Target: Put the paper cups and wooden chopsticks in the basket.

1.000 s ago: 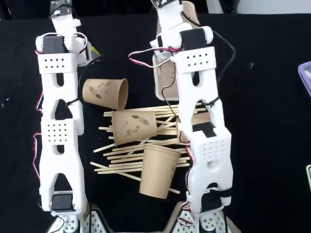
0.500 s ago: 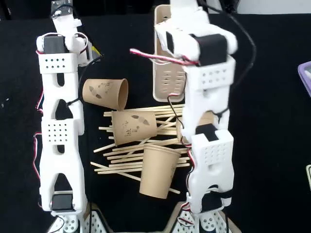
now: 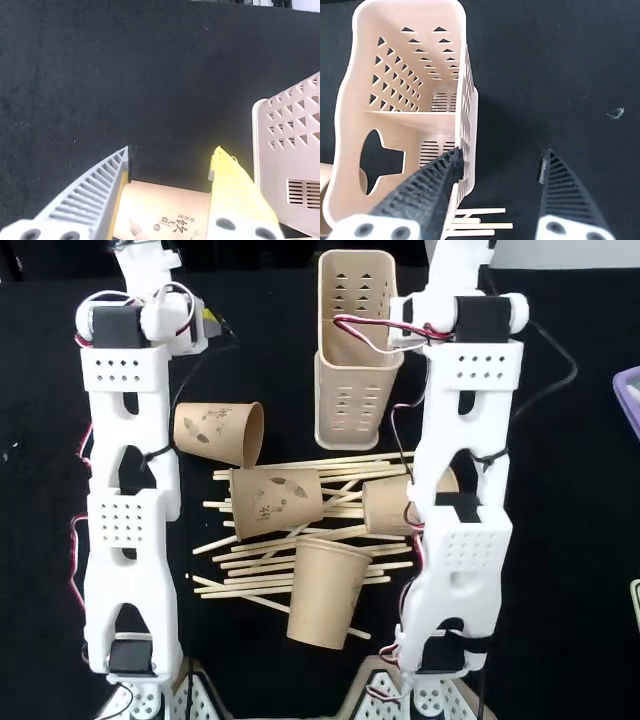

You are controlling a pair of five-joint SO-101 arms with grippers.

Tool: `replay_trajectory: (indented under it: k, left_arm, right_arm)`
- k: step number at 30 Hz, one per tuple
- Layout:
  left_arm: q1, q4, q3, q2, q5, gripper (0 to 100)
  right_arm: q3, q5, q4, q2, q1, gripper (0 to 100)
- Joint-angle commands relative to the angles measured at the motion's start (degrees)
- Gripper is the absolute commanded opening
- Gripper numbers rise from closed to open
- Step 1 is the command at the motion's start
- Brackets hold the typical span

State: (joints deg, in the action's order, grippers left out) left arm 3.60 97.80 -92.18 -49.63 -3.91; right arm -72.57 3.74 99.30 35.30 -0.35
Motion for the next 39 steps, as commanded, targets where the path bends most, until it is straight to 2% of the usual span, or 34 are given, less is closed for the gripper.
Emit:
replay_trajectory:
  k: [1,6,10,22,24,27,28,29,34,39]
  left_arm:
    - [-0.4,-0.88,-2.86,1.23,0.62,26]
    - [-0.66,-0.88,-2.86,0.18,0.62,26]
    - [-0.57,-0.79,-2.86,-0.09,0.62,26]
    - [-0.22,2.46,-2.95,0.35,0.62,26]
    - [-0.22,2.46,-2.95,0.18,0.62,26]
    - [-0.22,2.46,-2.95,0.09,0.62,26]
    - [-0.22,2.46,-2.95,0.09,0.62,26]
    - [-0.13,2.46,-2.95,0.26,0.62,26]
    - [1.89,2.37,-3.12,0.62,0.62,26]
    - [2.07,0.0,-3.21,0.7,0.53,26]
  right_arm:
    - [0.92,0.44,1.85,-5.32,0.26,25.0]
    - [8.75,0.44,1.85,-8.84,-3.43,24.6]
    - [14.55,-2.37,1.41,-10.59,-5.8,18.8]
    - [18.15,-3.25,-5.89,-5.49,-3.43,20.4]
    - [18.15,-3.25,-6.15,-5.14,-3.52,17.0]
    - [18.15,-3.25,-6.15,-5.23,-3.34,2.9]
    - [18.07,-3.34,-6.24,-5.32,-3.25,0.5]
    - [17.98,-4.13,-6.51,-5.41,-2.99,2.6]
    - [16.66,-18.37,-13.54,-5.05,-0.26,1.1]
    - [16.75,-30.77,-15.74,-5.05,-1.14,1.1]
